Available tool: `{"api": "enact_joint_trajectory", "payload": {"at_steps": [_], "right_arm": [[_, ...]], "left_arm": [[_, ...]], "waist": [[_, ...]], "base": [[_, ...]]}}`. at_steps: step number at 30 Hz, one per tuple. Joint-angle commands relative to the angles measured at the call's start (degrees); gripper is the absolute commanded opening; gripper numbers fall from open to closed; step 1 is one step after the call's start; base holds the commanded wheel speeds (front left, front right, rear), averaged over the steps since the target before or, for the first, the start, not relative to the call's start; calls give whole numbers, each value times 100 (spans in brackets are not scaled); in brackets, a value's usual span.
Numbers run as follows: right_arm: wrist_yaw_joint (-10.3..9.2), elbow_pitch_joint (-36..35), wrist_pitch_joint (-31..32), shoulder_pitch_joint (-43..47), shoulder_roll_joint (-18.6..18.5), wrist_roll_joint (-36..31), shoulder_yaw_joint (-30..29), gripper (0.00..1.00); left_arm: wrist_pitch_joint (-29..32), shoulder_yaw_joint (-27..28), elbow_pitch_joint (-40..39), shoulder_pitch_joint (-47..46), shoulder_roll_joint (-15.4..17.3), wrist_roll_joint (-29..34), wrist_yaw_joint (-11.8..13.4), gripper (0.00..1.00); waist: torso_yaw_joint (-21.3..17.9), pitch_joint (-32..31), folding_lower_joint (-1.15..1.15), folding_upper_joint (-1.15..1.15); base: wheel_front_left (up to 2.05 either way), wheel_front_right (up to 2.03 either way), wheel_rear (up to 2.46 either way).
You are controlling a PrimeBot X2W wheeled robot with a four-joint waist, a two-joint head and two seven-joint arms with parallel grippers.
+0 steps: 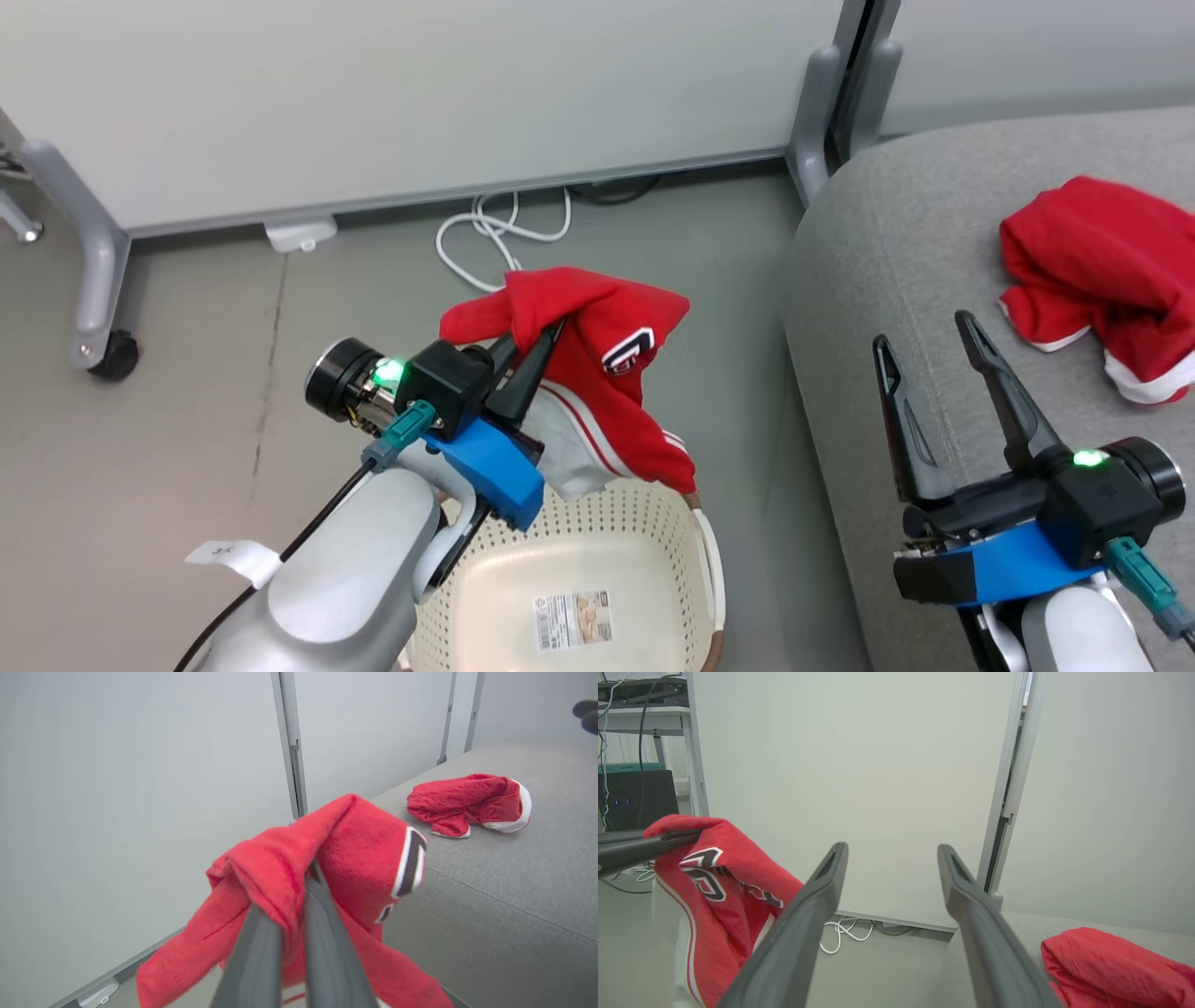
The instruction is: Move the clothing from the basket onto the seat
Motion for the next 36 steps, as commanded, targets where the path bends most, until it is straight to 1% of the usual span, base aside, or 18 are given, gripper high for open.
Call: {"api": "enact_joint_trajectory", "payload": {"at_steps": [1,7,13,24,28,36], "right_arm": [[1,15,-2,116,20,38,5,100],[1,57,-2,255,63,65,23,100],[1,113,-2,405,111,108,39,100],[1,132,-2,504,160,155,129,100],[1,88,-2,469,173,218,312,100],[1,102,-2,147,175,313,1114,100]], "left_arm": [[-29,128,-129,82,-22,91,5,0],[-29,453,-652,175,-74,412,-51,0],[-29,576,-980,91,-148,607,-93,0],[-29,580,-1121,155,-194,712,-148,0],[-29,557,-1100,185,-208,730,-161,0],[-29,490,-1069,141,-294,774,-189,0]], "waist": [[-67,-122,1,-1],[-87,-396,1,-1],[-54,-596,1,-1],[-34,-756,1,-1],[-11,-757,1,-1],[70,-719,1,-1]], "base": [[0,0,0],[0,0,0],[0,0,0],[0,0,0],[0,0,0],[0,0,0]]}}
